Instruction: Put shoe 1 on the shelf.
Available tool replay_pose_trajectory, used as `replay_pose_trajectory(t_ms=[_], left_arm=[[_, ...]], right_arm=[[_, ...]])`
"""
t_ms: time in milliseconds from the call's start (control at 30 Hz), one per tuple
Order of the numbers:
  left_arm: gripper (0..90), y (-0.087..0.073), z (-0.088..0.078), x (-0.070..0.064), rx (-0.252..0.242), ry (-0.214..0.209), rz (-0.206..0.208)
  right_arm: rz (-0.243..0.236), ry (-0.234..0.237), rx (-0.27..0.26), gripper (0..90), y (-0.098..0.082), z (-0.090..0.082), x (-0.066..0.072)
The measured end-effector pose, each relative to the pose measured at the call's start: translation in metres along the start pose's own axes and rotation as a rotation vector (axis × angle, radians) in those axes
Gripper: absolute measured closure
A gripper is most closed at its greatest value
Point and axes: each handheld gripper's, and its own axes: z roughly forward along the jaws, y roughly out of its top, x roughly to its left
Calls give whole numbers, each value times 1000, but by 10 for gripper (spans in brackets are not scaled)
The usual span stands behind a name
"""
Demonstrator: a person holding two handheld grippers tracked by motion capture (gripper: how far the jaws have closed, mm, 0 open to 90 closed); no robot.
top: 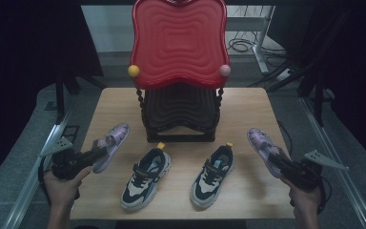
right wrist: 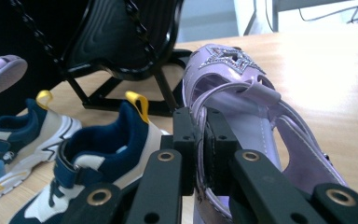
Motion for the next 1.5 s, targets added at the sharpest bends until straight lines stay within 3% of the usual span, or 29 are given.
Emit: replay_pose_trajectory(t_ms=[433,833,1500], left_arm=[[861,13,1,-16,3,-6,21],[861,16,8,-22,1,-23,28],[861,24,14,-32,-23,-47,39]], right_arm=[[-17,34,-20,849,19,5,9],[-3,71,-48,849,19,14,16],[-35,106,-59,849,24,22,34]])
